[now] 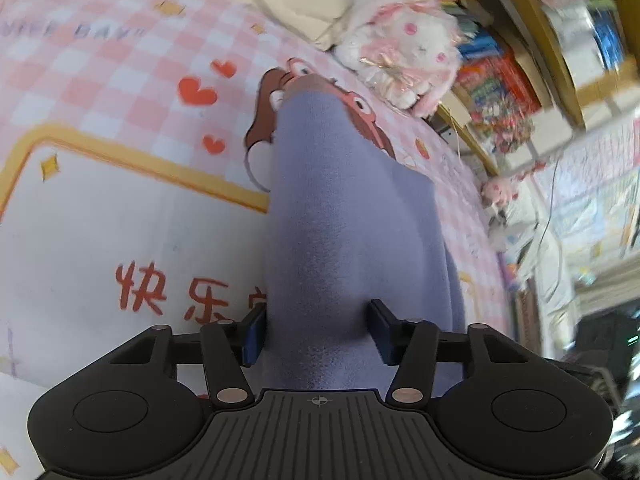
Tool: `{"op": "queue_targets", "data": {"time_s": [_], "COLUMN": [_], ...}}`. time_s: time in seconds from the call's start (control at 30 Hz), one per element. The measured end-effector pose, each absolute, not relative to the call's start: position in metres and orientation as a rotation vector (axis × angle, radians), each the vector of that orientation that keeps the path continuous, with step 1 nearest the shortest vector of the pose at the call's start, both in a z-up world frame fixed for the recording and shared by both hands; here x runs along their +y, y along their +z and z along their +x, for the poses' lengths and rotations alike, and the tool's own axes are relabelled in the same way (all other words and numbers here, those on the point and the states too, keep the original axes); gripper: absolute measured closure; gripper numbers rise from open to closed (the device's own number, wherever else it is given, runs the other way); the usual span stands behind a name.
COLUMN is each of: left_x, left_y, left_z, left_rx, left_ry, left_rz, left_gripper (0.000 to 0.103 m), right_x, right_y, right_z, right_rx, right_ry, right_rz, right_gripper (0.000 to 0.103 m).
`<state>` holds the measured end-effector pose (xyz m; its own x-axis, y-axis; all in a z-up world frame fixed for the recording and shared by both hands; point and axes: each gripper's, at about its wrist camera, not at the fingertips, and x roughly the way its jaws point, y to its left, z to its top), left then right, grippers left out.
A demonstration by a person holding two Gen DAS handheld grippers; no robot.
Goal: Fold clothes
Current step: 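Pinch the folded edge with the right gripper while the left gripper pinches the lavender top, then slide both grippers along the folded sweater edge, pressing it flat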
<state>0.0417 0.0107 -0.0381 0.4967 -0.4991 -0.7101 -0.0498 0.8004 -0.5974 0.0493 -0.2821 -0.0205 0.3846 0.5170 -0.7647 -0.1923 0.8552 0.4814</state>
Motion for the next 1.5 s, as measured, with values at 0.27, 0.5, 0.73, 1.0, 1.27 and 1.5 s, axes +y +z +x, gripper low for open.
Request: {"op": "queue_targets", "data": {"time_s": [0.27, 0.5, 0.73, 1.0, 1.27, 1.5], "left_x": [-0.003, 0.015, 0.001, 0.003, -0.013, -0.017], "left_y": [-0.026, -0.044, -0.035, -0.007, 0.015, 0.029], "left_z": [0.043, 0.046, 0.042, 0.029, 0.029, 0.039], "left_rx": [1.001, 1.030, 0.996, 0.858, 0.792, 0.752], "left_ry": [-0.287, -0.294, -0.277, -0.258, -0.256, -0.240], "left_rz": [-0.451, -0.625, -0.560, -0.552, -0.518, -0.510], "left_gripper": [0.049, 0.042, 0.055, 0.060, 0.060, 0.060], "right_x": [-0.262, -0.292, -0.286, -0.270, -0.287, -0.291], "right_y": [-0.011, -0.029, -0.022, 0.013, 0.027, 0.041], "right_z": [0.036, 0.050, 0.051, 0.035, 0.037, 0.051], "right_rx": [0.984, 1.086, 1.059, 0.822, 0.749, 0.699], "right_ry": [0.485, 0.457, 0.502, 0.585, 0.609, 0.638], "right_rz": [0.101, 0.373, 0.333, 0.110, 0.095, 0.080], "right_gripper": [0.067, 0.054, 0.070, 0.075, 0.075, 0.075]}}
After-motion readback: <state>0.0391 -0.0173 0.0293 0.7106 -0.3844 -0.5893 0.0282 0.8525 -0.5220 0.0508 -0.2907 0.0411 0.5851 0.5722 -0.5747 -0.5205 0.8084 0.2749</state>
